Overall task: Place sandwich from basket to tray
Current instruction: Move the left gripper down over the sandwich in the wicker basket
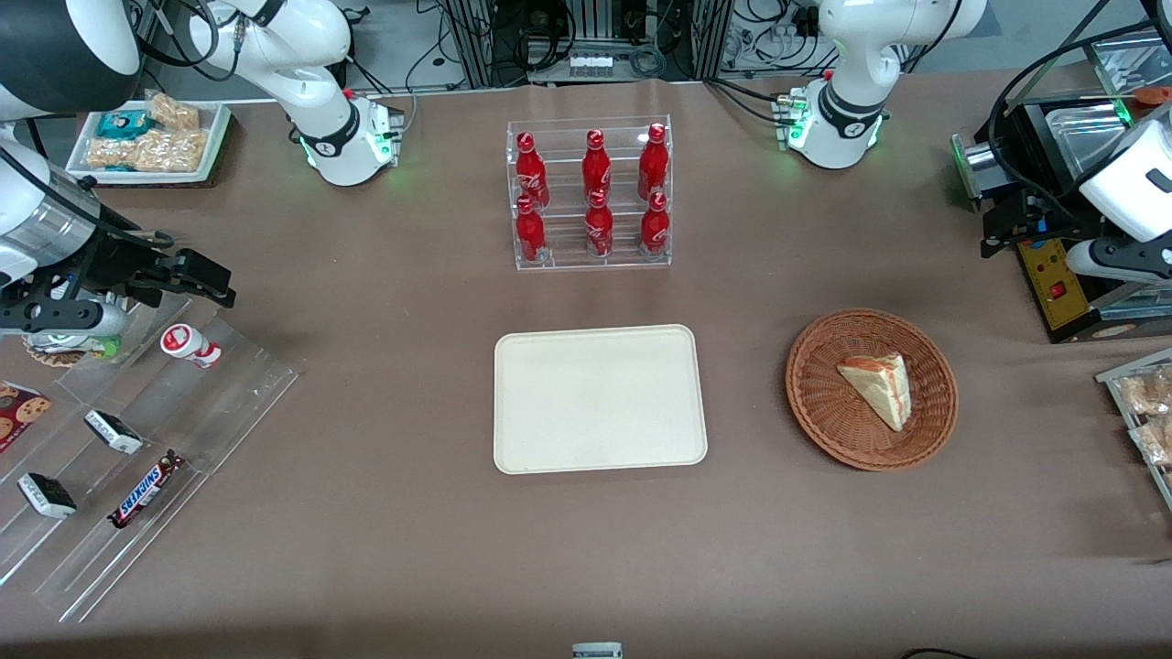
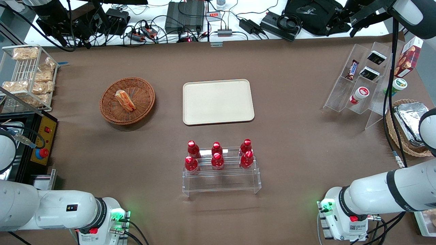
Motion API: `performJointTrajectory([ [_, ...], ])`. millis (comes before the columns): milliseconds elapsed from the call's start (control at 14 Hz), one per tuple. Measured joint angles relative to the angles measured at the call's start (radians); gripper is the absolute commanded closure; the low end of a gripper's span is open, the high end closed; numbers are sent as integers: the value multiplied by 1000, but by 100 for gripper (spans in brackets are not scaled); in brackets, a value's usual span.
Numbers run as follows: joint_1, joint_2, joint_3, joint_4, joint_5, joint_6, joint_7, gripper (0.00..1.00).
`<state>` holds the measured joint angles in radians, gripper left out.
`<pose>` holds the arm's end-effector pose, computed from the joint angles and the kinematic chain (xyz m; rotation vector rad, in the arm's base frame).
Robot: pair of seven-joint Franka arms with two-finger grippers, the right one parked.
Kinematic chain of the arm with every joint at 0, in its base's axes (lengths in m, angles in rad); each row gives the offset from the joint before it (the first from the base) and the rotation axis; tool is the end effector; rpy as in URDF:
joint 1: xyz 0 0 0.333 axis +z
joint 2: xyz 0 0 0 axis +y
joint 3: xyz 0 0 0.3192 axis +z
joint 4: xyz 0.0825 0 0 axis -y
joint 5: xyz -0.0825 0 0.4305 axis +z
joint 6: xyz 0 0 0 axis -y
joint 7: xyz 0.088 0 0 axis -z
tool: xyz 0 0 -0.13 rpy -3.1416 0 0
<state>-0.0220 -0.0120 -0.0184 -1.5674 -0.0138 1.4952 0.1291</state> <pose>0.5873 -0.0257 0.6072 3.1127 -0.2654 -0.0930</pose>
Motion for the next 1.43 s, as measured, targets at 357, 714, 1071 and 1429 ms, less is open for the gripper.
performJointTrajectory([
  [357, 0, 6, 1, 0, 0, 0, 0, 0],
  [714, 0, 18, 2, 0, 4, 0, -1, 0],
  [1071, 0, 45, 3, -69, 7, 27, -7, 0],
  [1429, 1, 82, 5, -299, 10, 315, -26, 0],
])
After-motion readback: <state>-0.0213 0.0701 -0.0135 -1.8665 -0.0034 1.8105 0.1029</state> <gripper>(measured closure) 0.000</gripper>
